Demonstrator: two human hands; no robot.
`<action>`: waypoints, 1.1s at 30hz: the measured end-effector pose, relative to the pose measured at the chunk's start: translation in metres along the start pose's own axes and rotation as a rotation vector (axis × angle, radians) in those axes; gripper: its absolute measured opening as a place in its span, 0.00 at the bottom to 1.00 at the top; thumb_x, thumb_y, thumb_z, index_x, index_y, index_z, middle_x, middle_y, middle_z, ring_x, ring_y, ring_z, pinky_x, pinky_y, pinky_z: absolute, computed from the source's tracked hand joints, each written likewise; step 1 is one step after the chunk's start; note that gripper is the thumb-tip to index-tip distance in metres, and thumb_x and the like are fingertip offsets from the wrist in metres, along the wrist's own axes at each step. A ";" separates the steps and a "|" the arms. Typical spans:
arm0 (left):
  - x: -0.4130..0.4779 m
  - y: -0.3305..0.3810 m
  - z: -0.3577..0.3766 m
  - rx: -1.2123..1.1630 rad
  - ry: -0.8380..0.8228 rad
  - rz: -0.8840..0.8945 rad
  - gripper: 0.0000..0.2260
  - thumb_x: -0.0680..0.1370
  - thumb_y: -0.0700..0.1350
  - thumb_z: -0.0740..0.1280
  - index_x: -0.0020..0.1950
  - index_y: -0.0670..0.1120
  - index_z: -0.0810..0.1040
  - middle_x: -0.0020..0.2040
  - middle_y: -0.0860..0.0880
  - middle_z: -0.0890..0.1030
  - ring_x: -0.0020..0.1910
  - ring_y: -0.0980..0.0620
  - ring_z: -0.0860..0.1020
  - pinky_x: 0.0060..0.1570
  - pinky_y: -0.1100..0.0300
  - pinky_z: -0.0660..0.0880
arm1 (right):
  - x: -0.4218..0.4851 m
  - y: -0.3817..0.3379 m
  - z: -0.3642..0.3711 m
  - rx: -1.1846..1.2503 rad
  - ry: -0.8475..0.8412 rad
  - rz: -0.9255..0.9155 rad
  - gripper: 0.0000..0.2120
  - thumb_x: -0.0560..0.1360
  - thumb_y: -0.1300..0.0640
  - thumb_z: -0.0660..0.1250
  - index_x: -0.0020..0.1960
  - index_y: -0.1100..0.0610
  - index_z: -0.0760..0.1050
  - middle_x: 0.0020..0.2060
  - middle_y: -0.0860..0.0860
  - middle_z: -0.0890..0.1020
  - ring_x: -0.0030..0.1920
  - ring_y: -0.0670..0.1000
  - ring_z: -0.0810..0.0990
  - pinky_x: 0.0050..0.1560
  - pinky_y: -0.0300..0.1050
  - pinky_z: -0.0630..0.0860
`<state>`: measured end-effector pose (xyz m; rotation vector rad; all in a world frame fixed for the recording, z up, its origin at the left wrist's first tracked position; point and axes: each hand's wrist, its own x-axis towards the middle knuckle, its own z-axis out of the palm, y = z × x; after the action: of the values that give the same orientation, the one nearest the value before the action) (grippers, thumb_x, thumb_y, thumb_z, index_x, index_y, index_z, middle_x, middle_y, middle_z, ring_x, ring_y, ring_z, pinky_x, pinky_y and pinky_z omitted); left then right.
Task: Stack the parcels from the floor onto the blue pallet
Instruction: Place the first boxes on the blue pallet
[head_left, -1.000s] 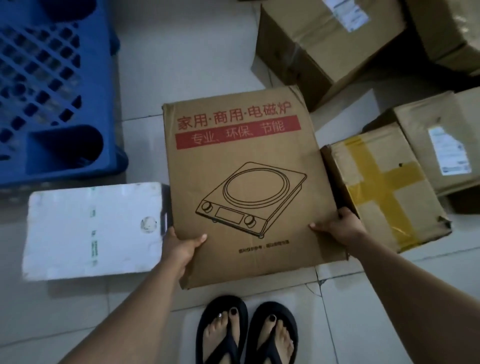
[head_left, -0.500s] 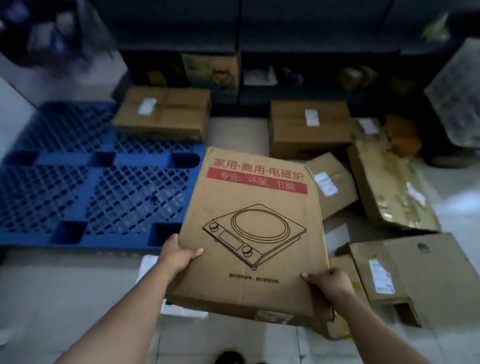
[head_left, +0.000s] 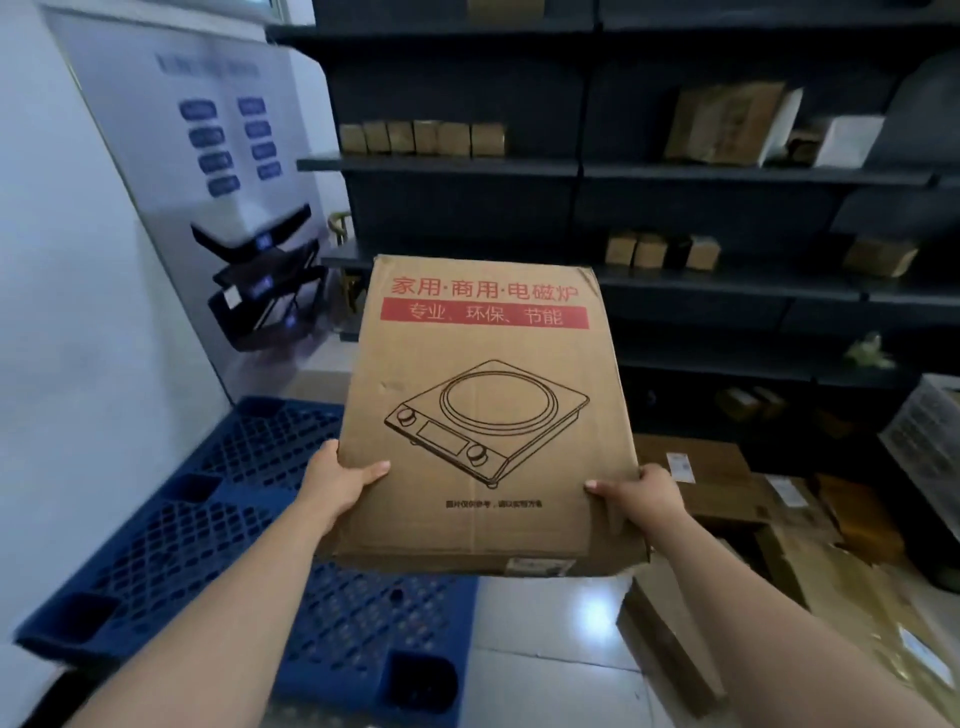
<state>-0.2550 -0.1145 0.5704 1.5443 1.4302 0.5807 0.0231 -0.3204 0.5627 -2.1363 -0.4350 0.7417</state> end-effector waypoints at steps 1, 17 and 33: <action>0.014 0.004 -0.018 -0.011 0.009 0.015 0.29 0.70 0.49 0.75 0.66 0.42 0.69 0.64 0.42 0.74 0.61 0.41 0.74 0.52 0.50 0.72 | 0.000 -0.018 0.014 -0.001 0.015 -0.025 0.31 0.65 0.48 0.77 0.61 0.61 0.70 0.51 0.56 0.78 0.48 0.57 0.78 0.43 0.51 0.78; 0.269 -0.086 -0.221 0.029 -0.163 -0.071 0.32 0.69 0.46 0.76 0.69 0.40 0.67 0.66 0.40 0.73 0.62 0.41 0.73 0.56 0.50 0.72 | 0.024 -0.148 0.318 0.033 0.062 0.181 0.26 0.62 0.47 0.79 0.50 0.56 0.68 0.40 0.53 0.77 0.46 0.57 0.79 0.49 0.55 0.79; 0.451 -0.341 -0.131 0.227 -0.290 -0.476 0.34 0.68 0.47 0.77 0.69 0.41 0.67 0.67 0.40 0.73 0.64 0.40 0.73 0.64 0.45 0.71 | 0.156 0.015 0.541 -0.155 -0.122 0.558 0.31 0.65 0.43 0.75 0.60 0.60 0.71 0.52 0.57 0.80 0.49 0.56 0.77 0.46 0.48 0.74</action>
<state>-0.4428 0.3182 0.2322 1.3213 1.5973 -0.0895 -0.2016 0.0719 0.2274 -2.3930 0.0580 1.1834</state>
